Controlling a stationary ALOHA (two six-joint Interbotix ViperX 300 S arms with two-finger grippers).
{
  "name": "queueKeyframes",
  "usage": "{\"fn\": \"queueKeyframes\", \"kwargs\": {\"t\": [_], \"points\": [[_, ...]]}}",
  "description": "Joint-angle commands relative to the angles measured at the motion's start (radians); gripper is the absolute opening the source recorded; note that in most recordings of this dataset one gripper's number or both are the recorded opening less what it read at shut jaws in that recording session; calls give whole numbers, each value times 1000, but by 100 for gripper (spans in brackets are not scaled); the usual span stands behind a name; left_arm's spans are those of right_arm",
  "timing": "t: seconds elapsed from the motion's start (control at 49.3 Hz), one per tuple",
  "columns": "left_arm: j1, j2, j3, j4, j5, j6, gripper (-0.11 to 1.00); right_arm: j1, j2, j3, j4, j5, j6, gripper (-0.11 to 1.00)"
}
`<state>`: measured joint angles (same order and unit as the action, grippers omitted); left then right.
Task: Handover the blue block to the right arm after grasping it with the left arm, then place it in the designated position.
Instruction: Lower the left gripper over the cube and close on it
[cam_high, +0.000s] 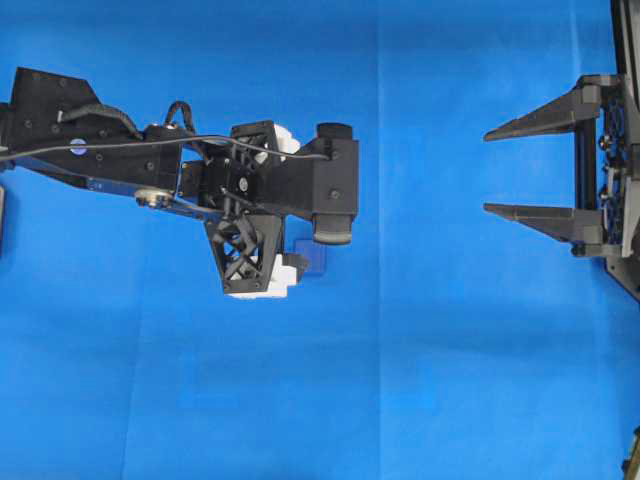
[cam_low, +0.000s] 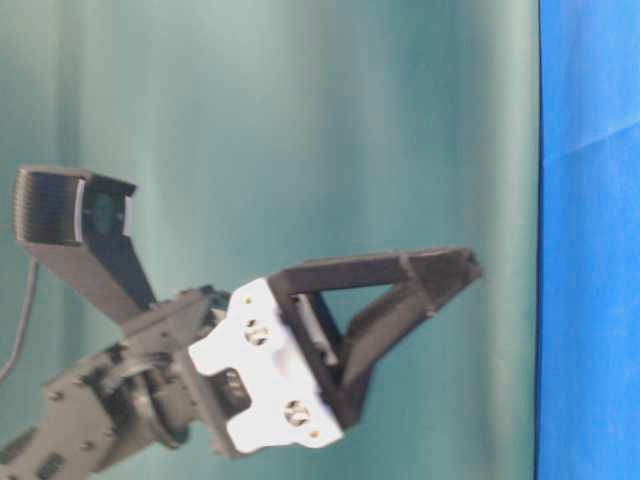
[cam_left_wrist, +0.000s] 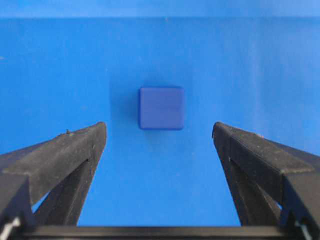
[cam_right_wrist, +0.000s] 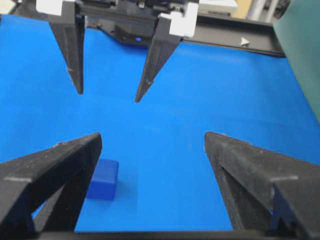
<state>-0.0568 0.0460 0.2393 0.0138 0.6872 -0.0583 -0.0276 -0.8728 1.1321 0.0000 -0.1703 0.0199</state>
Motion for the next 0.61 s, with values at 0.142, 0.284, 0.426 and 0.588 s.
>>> {"fn": "queueKeyframes", "kwargs": {"t": [0.142,0.284,0.426,0.588], "points": [[-20,66,52,3,-117,0,92,0,6,-23,2,-3,2,97],[-28,118,71,3,-181,2,92,-2,6,-23,2,-5,2,97],[-28,155,94,3,-241,3,92,-2,9,-21,2,-3,2,97],[-28,192,110,3,-293,3,92,-2,14,-21,2,-5,2,97]]}}
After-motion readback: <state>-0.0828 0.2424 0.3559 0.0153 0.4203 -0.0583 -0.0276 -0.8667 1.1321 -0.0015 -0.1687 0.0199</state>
